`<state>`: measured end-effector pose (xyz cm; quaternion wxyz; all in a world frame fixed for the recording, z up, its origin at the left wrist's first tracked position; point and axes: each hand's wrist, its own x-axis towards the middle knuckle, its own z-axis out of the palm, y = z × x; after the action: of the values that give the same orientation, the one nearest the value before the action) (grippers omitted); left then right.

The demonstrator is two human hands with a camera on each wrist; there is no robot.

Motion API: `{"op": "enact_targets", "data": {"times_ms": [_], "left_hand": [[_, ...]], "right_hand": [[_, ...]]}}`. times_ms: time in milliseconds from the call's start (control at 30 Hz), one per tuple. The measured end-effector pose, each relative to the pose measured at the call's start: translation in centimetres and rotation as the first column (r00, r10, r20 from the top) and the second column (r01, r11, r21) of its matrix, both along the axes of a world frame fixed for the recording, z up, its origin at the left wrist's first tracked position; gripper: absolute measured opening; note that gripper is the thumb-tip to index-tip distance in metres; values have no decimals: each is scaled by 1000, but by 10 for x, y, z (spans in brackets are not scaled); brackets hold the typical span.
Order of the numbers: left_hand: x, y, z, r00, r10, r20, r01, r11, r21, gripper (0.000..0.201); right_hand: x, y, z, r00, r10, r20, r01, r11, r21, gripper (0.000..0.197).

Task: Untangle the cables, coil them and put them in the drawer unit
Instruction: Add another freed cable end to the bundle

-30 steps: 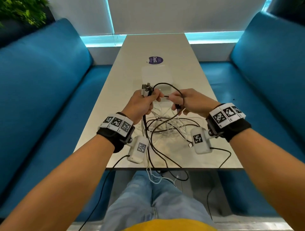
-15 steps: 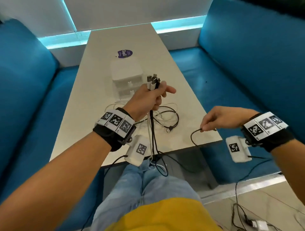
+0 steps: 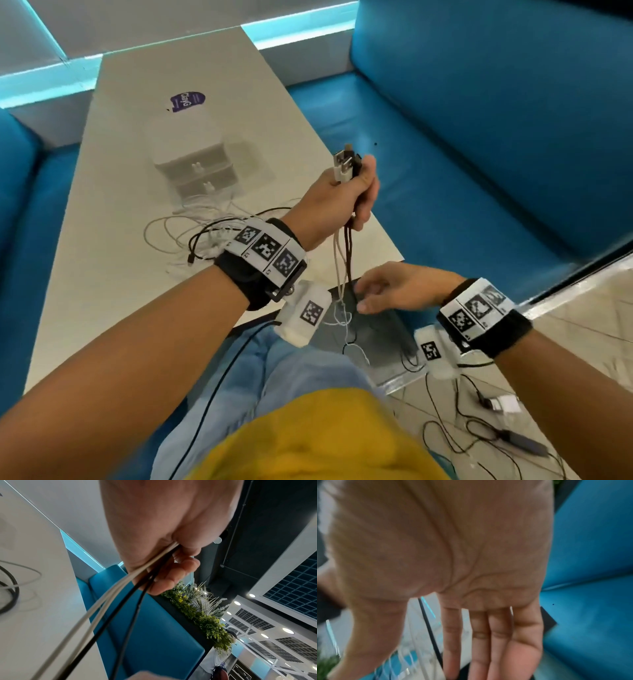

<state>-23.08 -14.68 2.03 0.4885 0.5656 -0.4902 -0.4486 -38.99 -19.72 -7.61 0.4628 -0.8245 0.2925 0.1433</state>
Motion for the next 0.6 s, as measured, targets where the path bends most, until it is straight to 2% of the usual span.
{"op": "enact_targets", "data": {"times_ms": [67,200,333,467,600], "left_hand": [[-6,-1,-1,998,-20,-56,21,999,25,46],[-18,-1,-4,991,-60,-119,68,995,66,48],[-27,-2,-3,984,-88,-157,99,993,67,49],[-35,0,0,976,-123,-177,137,988,68,53],[-37,2,-3,976,-134,-174,141,990,27,52]], "right_hand": [[-1,7,-20,992,-92,88,83,992,94,58],[0,13,-52,951,-236,202,240,971,4,25],[0,22,-66,875,-388,290,357,921,155,40],[-3,26,-70,880,-380,286,355,925,137,53],[-5,31,-85,955,-259,146,230,955,189,34]]}}
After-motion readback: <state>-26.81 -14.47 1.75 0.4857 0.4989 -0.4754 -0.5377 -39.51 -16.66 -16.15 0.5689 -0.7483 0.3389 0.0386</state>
